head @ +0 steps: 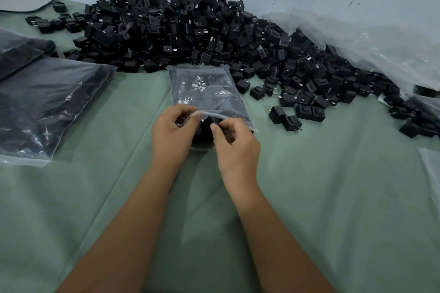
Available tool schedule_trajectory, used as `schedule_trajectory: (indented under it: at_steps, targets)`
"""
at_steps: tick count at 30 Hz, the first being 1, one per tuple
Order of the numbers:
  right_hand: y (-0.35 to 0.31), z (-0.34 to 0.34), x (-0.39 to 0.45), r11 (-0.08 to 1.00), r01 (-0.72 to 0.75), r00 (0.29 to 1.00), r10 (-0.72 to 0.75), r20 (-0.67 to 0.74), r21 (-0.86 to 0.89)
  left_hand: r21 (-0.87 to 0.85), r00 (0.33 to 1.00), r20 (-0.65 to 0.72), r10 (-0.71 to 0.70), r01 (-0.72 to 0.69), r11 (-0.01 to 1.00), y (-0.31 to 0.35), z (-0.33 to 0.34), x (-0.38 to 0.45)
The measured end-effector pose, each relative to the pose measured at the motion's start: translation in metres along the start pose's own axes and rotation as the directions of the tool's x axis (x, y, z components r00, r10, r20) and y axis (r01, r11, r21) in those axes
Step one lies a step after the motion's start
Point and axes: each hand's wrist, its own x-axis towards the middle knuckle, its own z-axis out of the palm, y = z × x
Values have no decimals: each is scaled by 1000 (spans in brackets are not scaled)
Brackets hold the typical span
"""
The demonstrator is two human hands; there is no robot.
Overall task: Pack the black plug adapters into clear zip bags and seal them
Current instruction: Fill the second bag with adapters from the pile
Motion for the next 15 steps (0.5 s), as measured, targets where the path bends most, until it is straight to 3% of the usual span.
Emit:
schedule_trajectory:
  at_steps: [5, 15]
  targets:
    - [1, -5, 0, 950, 96, 994, -108, -26, -296, 48, 1000, 5, 25, -25, 999, -4, 1, 2]
    - [-7, -10, -10, 834, 353, 933, -282, 222, -425, 40, 1000, -4, 29, -29, 999, -3, -1, 2]
